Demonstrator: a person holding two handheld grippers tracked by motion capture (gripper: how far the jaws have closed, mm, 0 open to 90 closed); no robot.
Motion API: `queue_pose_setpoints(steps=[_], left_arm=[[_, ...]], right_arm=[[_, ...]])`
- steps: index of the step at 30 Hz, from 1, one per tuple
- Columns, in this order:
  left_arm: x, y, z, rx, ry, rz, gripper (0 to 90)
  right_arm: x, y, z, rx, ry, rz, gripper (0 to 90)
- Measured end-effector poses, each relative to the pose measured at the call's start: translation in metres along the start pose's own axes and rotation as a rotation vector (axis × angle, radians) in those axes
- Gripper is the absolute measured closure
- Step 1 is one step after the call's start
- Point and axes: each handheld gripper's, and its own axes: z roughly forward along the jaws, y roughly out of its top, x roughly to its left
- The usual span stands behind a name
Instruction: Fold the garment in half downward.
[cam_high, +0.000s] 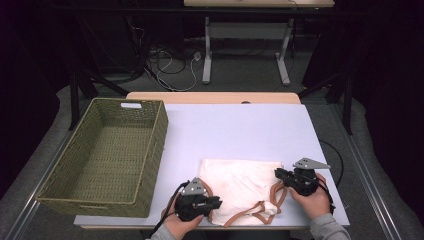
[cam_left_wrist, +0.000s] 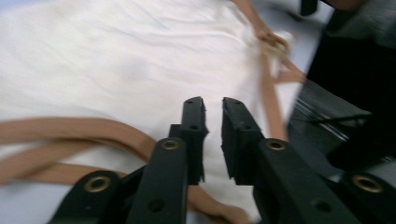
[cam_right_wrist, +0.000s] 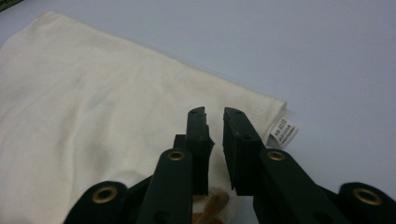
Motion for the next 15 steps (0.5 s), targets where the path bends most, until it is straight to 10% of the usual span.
queue_pose_setpoints(steps=[15], left_arm=[[0.059, 0.030, 0.011, -0.039, 0.185, -0.075, 44.8]], right_arm=[[-0.013, 0.016, 0.014, -0.011, -0.041, 0.009, 60.8]])
